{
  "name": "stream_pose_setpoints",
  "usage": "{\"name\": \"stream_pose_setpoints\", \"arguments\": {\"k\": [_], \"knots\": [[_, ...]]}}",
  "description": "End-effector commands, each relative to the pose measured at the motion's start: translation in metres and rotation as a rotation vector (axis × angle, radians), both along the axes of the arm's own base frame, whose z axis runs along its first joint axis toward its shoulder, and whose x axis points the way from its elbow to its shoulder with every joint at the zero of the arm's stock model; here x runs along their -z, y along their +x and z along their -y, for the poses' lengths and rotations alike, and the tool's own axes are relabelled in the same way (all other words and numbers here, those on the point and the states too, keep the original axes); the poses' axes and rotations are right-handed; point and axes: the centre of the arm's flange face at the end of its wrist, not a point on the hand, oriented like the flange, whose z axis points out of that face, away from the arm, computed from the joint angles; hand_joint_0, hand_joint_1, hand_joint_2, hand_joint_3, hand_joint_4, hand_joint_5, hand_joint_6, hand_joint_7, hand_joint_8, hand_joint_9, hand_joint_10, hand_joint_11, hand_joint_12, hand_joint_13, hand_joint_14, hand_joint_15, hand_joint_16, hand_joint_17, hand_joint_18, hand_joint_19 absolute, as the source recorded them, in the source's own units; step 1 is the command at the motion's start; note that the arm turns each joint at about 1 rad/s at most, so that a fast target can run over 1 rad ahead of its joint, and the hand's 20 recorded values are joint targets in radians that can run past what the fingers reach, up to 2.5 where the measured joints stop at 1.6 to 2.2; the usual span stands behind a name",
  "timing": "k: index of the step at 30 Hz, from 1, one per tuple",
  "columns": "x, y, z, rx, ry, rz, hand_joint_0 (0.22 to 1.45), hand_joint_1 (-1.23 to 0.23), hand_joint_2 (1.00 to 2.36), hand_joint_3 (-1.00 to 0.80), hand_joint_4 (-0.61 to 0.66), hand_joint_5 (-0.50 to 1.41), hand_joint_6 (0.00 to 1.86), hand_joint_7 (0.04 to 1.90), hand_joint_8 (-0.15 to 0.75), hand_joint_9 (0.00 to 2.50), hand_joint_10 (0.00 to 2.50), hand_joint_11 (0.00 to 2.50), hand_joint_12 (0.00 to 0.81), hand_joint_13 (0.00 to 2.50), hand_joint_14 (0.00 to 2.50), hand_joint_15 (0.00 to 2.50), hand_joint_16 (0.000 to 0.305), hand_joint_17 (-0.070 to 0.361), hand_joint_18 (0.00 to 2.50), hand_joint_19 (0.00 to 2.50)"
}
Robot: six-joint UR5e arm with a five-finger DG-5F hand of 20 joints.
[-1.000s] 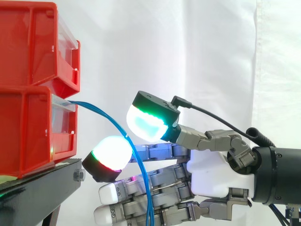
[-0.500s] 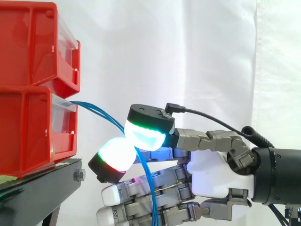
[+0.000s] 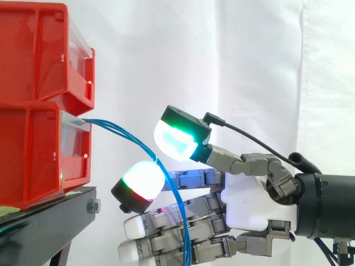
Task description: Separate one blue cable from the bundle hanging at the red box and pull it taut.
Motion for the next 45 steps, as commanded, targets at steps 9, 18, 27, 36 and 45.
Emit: {"name": "stream_pose_setpoints", "arguments": {"k": [9,18,27,36,45], "knots": [[0.002,-0.003,0.013,0.016,-0.003,-0.019,0.55,-0.52,1.0,-0.5,0.15,-0.2,0.85,0.89,0.318,0.8,0.01,0.39,0.337,0.71,0.01,0.26,0.036,0.082,0.47,0.25],[0.004,-0.005,0.016,0.024,-0.012,-0.034,0.58,-0.55,1.0,-0.46,0.14,-0.2,0.86,0.89,0.316,0.8,0.01,0.4,0.332,0.71,0.01,0.26,0.035,0.079,0.47,0.25],[0.005,-0.005,0.015,0.02,-0.013,-0.04,0.58,-0.56,1.01,-0.44,0.15,-0.2,0.87,0.89,0.31,0.81,0.01,0.4,0.331,0.72,0.01,0.28,0.035,0.079,0.48,0.26],[0.008,-0.003,0.004,0.015,-0.011,-0.032,0.5,-0.49,1.0,-0.5,0.18,-0.2,0.75,0.89,0.326,0.79,0.01,0.38,0.356,0.74,0.01,0.27,0.041,0.092,0.5,0.26],[0.038,0.008,-0.013,0.027,-0.001,0.025,0.48,-0.49,1.0,-0.5,0.2,-0.2,0.7,0.93,0.334,0.78,0.01,0.38,0.374,0.8,0.01,0.29,0.043,0.098,0.52,0.25]]}}
